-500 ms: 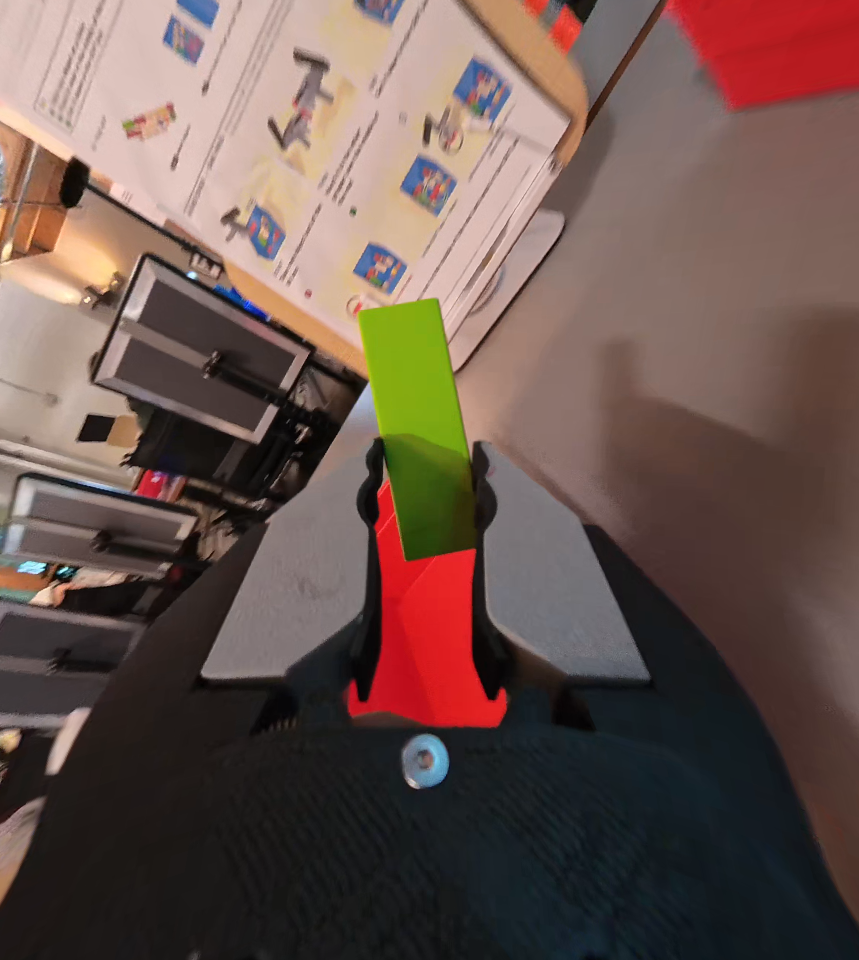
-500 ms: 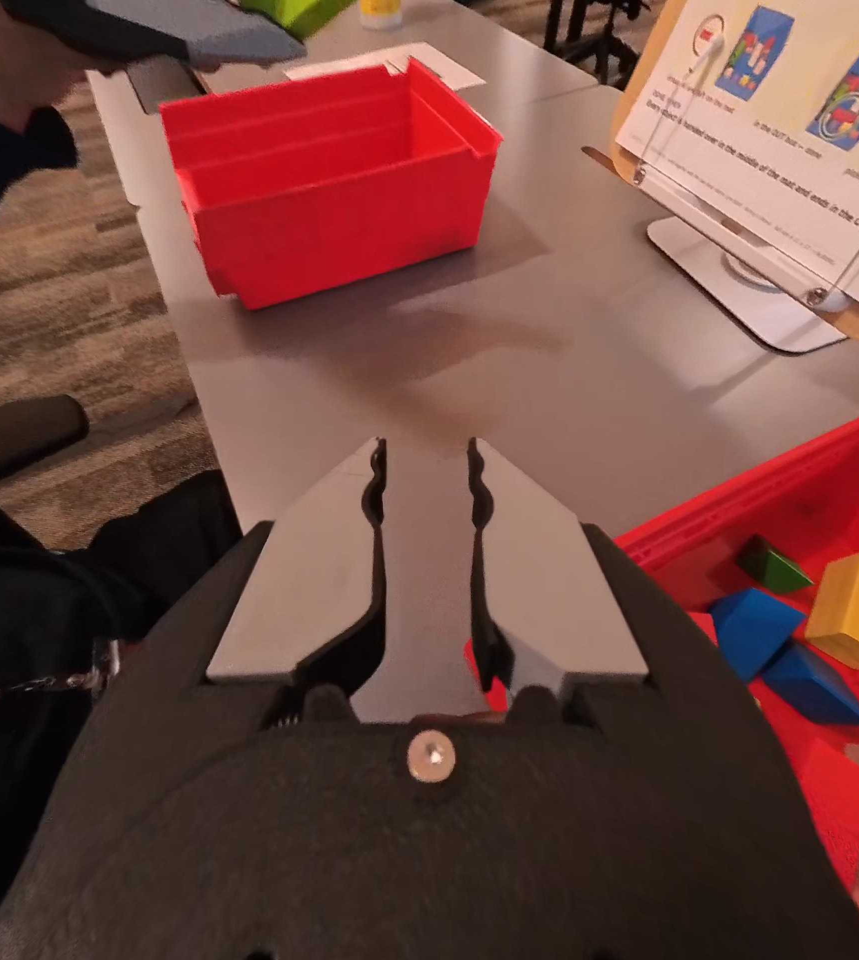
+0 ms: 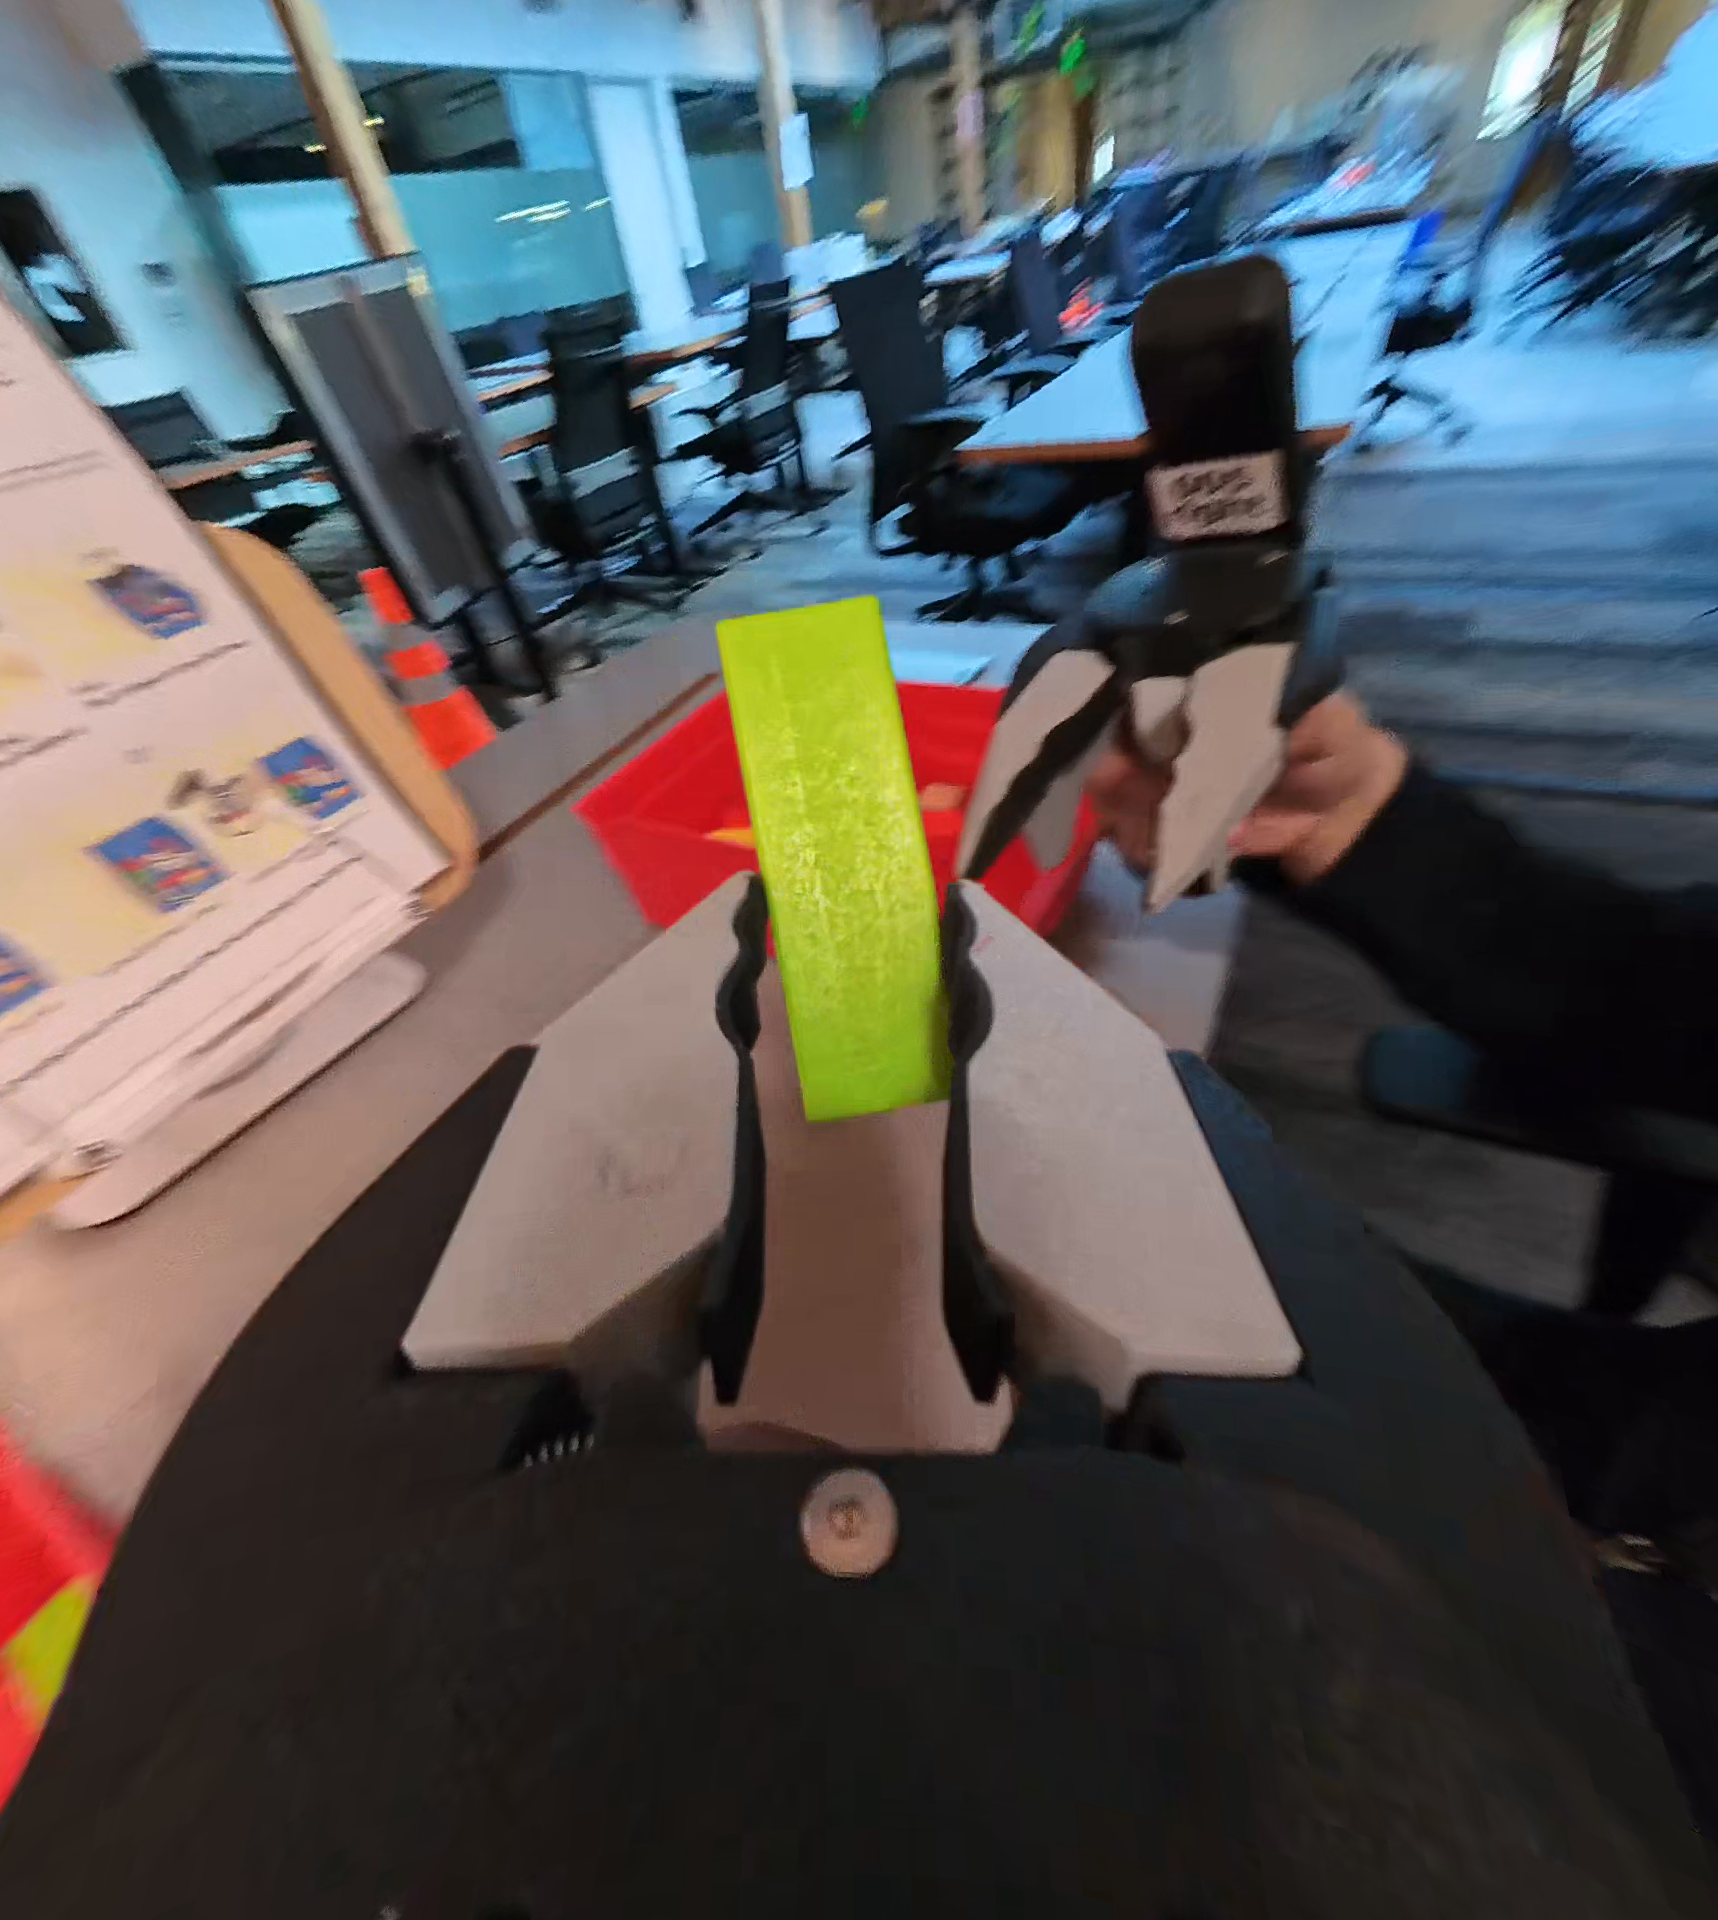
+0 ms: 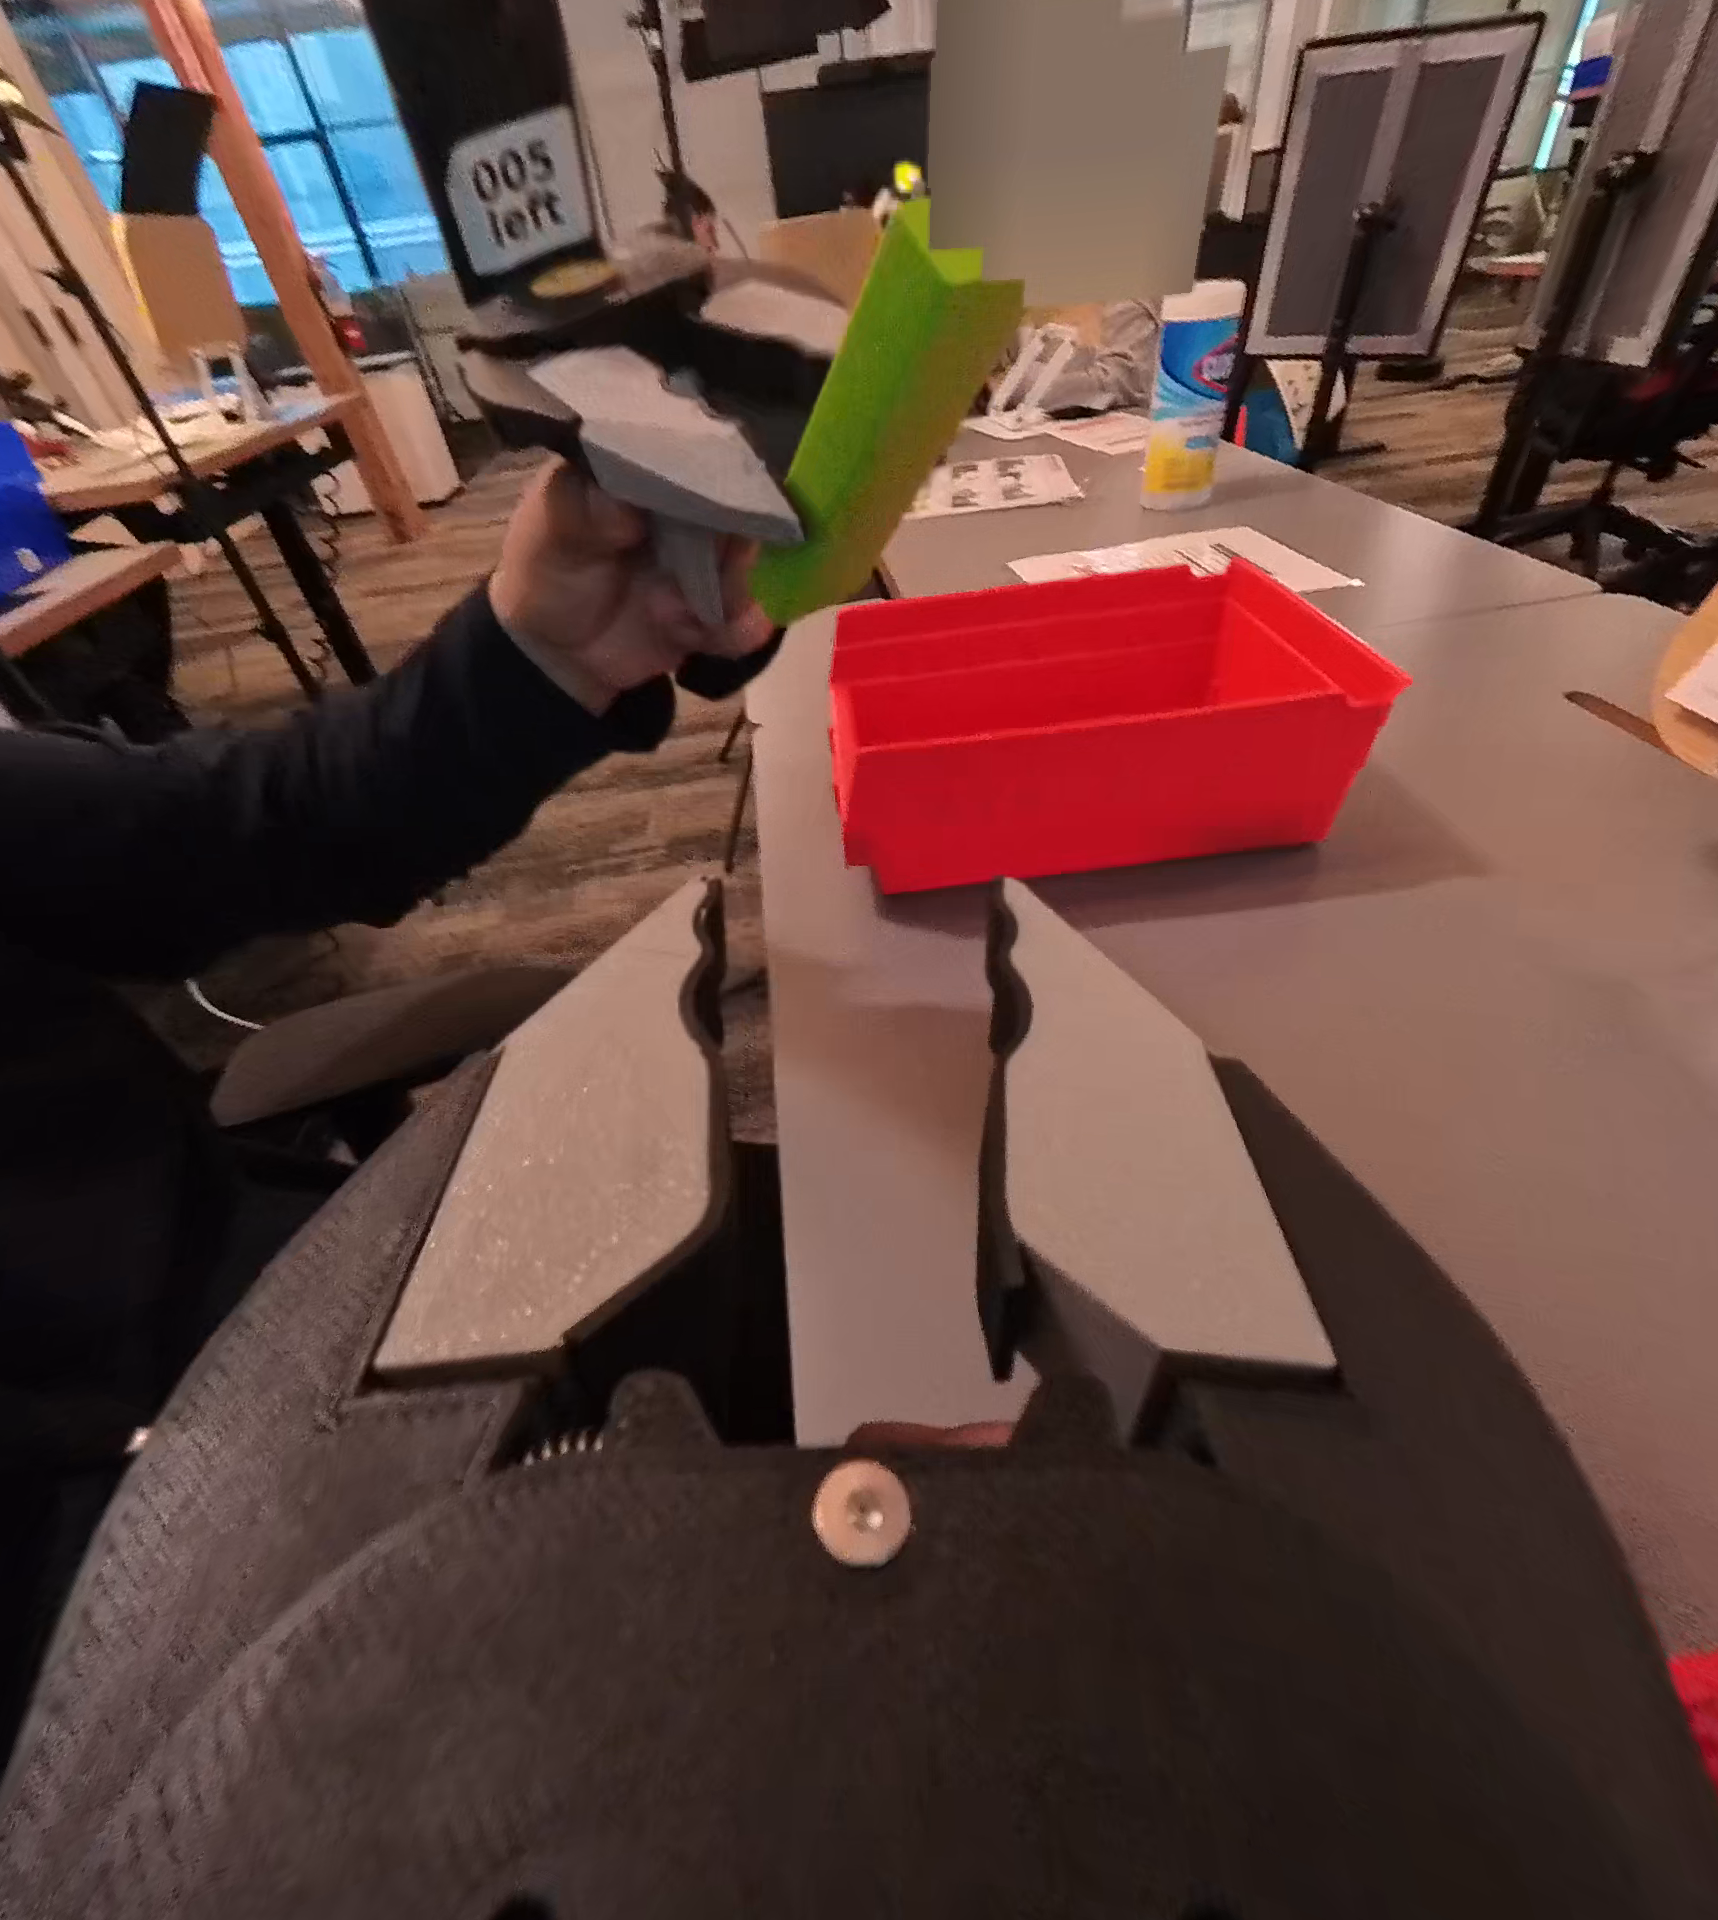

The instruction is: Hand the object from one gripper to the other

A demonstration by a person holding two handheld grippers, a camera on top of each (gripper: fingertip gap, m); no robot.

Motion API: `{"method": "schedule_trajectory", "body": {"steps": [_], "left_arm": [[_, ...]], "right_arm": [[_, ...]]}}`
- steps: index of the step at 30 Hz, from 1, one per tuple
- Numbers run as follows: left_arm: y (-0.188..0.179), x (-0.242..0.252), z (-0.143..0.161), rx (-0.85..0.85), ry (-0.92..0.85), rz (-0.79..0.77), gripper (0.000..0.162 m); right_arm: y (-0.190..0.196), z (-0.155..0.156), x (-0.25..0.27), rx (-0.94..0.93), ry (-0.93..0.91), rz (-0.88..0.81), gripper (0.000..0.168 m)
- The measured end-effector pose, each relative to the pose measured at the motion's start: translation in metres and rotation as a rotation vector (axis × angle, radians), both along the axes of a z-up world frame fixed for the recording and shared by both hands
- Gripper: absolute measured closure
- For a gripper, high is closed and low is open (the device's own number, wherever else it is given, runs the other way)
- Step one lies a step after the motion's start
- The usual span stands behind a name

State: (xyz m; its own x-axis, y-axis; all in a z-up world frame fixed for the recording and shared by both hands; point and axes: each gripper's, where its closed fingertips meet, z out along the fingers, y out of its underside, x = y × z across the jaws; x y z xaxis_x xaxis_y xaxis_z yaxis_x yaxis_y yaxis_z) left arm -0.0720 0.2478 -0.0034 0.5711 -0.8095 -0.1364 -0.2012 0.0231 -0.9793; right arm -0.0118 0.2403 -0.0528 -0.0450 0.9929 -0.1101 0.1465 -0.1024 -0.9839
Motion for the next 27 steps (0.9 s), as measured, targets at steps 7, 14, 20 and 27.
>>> {"method": "schedule_trajectory", "body": {"steps": [7,14,20,27], "left_arm": [[-0.048,0.047,0.004,-0.189,-0.276,-0.330,0.130],[-0.057,0.065,-0.005,-0.242,-0.410,-0.413,0.130],[-0.053,0.073,-0.018,-0.251,-0.447,-0.398,0.130],[-0.048,0.067,-0.023,-0.266,-0.525,-0.401,0.130]], "right_arm": [[-0.030,0.042,0.010,-0.162,0.208,0.164,0.124],[-0.038,0.050,0.006,-0.190,0.237,0.144,0.106],[-0.041,0.043,-0.006,-0.229,0.211,0.118,0.117],[-0.033,0.042,-0.007,-0.283,0.240,0.099,0.134]]}}
